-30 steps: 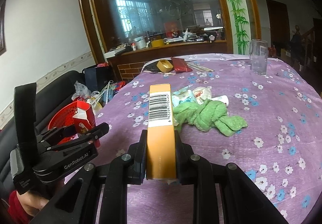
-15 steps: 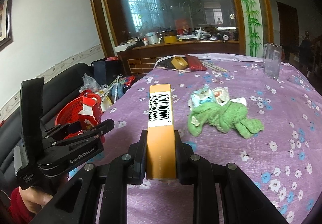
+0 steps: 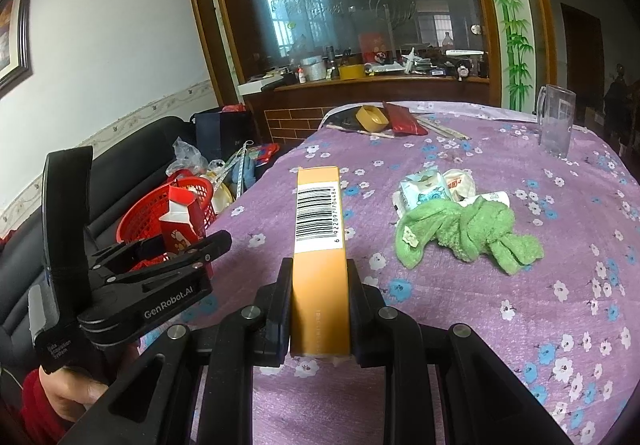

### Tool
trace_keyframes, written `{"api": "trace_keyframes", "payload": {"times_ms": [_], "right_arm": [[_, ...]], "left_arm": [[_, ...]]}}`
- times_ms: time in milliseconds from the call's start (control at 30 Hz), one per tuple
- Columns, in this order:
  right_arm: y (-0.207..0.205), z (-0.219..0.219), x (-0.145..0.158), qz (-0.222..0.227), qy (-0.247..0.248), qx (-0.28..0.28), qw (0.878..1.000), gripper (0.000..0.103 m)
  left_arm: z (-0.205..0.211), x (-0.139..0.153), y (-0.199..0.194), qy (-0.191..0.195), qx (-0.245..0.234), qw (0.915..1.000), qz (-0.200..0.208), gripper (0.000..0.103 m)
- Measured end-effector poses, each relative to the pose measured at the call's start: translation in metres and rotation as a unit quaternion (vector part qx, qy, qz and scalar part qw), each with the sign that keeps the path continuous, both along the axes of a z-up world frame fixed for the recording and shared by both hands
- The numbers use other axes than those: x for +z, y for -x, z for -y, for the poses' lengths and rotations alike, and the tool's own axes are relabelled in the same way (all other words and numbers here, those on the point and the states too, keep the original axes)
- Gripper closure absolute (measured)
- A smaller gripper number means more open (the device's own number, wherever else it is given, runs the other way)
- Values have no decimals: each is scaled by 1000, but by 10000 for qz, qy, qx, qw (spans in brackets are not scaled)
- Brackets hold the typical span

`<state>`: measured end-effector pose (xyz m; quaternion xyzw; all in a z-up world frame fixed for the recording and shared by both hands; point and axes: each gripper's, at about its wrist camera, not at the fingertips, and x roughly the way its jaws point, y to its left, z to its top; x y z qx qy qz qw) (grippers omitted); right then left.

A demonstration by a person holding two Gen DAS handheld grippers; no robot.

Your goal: Collect trash

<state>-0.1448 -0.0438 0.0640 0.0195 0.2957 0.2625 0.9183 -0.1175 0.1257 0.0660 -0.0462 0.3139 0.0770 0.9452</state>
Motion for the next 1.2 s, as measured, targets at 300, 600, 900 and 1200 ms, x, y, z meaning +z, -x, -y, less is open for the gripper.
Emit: {"api": "trace_keyframes", "payload": {"times_ms": [300, 600, 900, 1200], "right_arm": [[-3, 2, -3, -62, -57, -18, 10000, 78], [-5, 0, -7, -141, -74, 7, 9999, 78], [-6, -1, -8, -168, -67, 8, 9998, 78], [-8, -4, -6, -219, -97, 102, 9997, 78]], "left_arm": [[-3, -3, -2, -1, 71, 10000, -38, 47], [-6, -6, -4, -16, 95, 9999, -62, 47], [-5, -11, -6, -36, 103, 9999, -108, 47], [-10, -9, -2, 1, 135, 9999, -88, 47]]}}
